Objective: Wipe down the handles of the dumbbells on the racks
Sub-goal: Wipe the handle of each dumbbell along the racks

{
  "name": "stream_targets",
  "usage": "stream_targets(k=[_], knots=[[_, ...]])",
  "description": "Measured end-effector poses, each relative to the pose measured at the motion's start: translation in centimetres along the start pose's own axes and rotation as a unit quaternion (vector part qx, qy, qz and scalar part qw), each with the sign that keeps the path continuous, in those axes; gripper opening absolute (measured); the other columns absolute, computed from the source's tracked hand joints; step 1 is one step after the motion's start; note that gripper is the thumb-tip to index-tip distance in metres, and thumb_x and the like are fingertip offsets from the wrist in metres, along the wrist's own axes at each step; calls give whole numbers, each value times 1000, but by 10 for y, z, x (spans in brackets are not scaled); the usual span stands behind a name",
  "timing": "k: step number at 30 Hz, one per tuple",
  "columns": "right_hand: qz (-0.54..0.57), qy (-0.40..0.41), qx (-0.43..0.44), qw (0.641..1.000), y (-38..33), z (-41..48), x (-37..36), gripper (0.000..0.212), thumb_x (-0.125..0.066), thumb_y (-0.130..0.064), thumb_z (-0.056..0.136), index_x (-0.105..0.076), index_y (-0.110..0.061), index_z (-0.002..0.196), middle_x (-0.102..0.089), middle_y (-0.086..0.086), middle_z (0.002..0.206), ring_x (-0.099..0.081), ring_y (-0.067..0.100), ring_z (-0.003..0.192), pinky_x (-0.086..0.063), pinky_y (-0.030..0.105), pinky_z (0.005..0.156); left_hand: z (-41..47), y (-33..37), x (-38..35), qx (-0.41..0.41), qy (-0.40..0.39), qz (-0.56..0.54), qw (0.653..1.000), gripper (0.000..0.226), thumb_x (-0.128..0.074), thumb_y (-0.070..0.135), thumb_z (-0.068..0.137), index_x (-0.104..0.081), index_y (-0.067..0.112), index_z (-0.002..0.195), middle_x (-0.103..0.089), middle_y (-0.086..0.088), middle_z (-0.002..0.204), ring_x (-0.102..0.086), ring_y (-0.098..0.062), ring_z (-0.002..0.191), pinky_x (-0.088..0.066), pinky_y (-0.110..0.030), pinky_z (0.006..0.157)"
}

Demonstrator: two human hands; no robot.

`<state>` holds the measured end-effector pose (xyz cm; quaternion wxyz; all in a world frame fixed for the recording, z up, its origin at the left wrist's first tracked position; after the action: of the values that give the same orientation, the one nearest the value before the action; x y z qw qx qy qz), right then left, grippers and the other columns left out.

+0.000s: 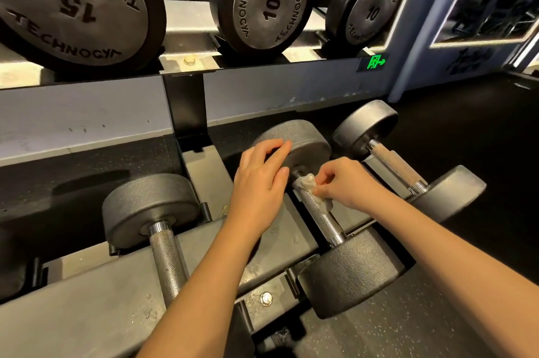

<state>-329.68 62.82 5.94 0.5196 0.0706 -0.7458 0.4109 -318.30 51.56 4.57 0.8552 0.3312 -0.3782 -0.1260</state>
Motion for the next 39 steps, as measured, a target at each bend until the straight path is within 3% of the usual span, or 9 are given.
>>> stream_targets(k=[6,10,14,17,21,25,32,35,39], knots=[[-117,-58,-7,991,6,-16,0,17,-72,-12,80,-59,-13,70,-60,-2,72,-52,7,64,-40,18,54,-2,2,-1,-7,1,34,999,47,-48,18,97,-41,23,143,-39,6,143,-21,-6,132,-20,-25,107],[-47,21,-4,999,-4,-5,0,11,-69,-14,83,-65,-7,74,-60,0,63,-59,13,65,-46,21,60,-2,3,0,-6,-3,43,999,47,-47,19,98,-39,23,144,-37,6,145,-19,-6,134,-18,-22,107],[-3,74,6,997,-17,12,0,16,-70,-20,85,-64,-15,71,-58,-4,65,-57,12,68,-41,16,56,-3,3,0,-4,-13,37,999,48,-46,20,98,-37,25,145,-34,7,147,-18,-6,136,-17,-24,109],[-16,51,-1,999,-15,11,1,20,-69,-20,85,-61,-19,67,-59,-4,65,-56,9,66,-37,16,55,-3,2,1,0,-18,32,999,47,-45,20,99,-37,25,145,-34,7,147,-17,-6,136,-18,-25,110],[-38,-23,-17,999,4,-9,3,10,-72,-12,81,-68,-6,75,-69,4,70,-59,5,62,-40,15,59,-2,2,1,3,-17,32,999,47,-45,20,99,-37,25,145,-34,8,147,-17,-7,136,-18,-25,110],[-81,-87,-33,992,15,-22,3,11,-76,-12,77,-67,-11,72,-67,0,71,-57,2,61,-38,13,54,-2,2,1,-3,-14,27,1000,47,-45,20,99,-38,25,145,-35,8,147,-18,-7,136,-18,-24,109],[1,47,-23,999,-1,11,0,11,-66,-6,84,-68,-8,74,-68,9,65,-65,14,55,-57,24,62,-3,2,1,2,-17,23,1000,47,-45,20,99,-37,25,145,-34,8,147,-17,-8,137,-19,-28,112],[8,50,-18,999,-7,24,-1,13,-67,-8,85,-66,-11,72,-70,10,67,-68,17,59,-58,31,71,-3,2,0,-3,-17,26,1000,47,-45,20,98,-38,25,145,-35,8,146,-19,-9,137,-19,-27,111],[-13,-6,-4,1000,-2,8,3,15,-69,-7,81,-65,-15,69,-69,4,63,-65,8,53,-51,20,62,-2,0,0,-5,-11,27,1000,46,-45,20,98,-40,24,144,-36,7,145,-20,-10,137,-19,-27,110]])
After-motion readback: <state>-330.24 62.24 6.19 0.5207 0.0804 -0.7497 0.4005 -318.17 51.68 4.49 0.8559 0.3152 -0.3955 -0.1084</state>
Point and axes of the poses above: each hand's wrist, its own z-axis towards the middle knuckle, its own x-axis out of the back of the hand, y = z × x, the point moved 5 cm from there along z, towards the middle knuckle
